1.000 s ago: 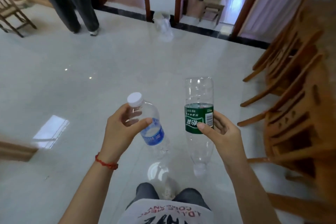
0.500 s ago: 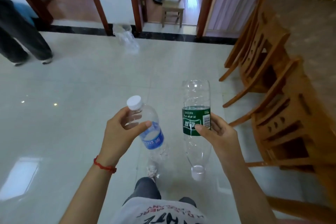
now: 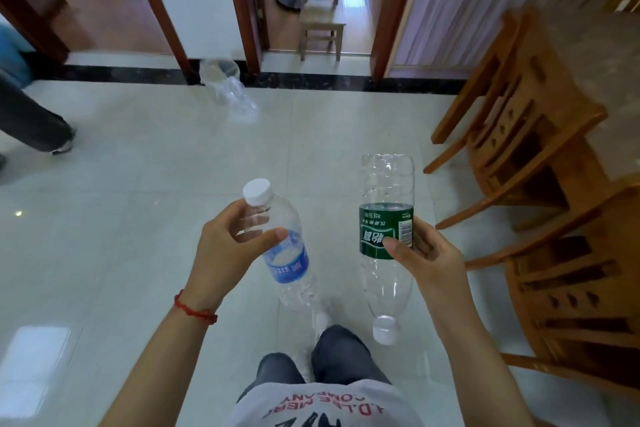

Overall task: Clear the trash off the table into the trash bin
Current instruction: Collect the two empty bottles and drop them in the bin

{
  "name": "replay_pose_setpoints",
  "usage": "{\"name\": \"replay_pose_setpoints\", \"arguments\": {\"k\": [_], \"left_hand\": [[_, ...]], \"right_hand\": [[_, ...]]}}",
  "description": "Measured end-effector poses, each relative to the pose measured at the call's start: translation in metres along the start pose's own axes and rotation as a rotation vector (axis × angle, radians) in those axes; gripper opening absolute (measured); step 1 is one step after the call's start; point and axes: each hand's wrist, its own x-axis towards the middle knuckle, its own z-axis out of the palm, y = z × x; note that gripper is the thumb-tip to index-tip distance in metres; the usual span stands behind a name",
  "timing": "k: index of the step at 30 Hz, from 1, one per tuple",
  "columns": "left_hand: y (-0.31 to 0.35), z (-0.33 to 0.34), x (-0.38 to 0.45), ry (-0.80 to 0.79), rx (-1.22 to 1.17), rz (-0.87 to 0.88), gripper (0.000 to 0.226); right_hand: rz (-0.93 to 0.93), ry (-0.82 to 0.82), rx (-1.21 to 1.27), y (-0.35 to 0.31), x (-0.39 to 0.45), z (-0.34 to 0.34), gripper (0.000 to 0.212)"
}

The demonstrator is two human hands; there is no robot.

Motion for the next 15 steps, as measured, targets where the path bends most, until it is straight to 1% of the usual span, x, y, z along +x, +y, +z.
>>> {"name": "replay_pose_setpoints", "arguments": {"k": [5,9,15], "left_hand": [[0.008,0.011,0.081,0.009,0.015,0.002,0.049],[0.022,0.025,0.159,0.0,0.017,0.003,0.046],[0.058,0.047,0.269,0.0,0.023,0.025,0.044]], "right_hand": [[-0.01,0.012,0.005,-0.018,0.081,0.016,0.053],[-0.041,0.021,0.008,-0.037,0.16,0.019,0.039],[-0.059,-0.001,0.028,-0.075,0.27,0.027,0.036]]}}
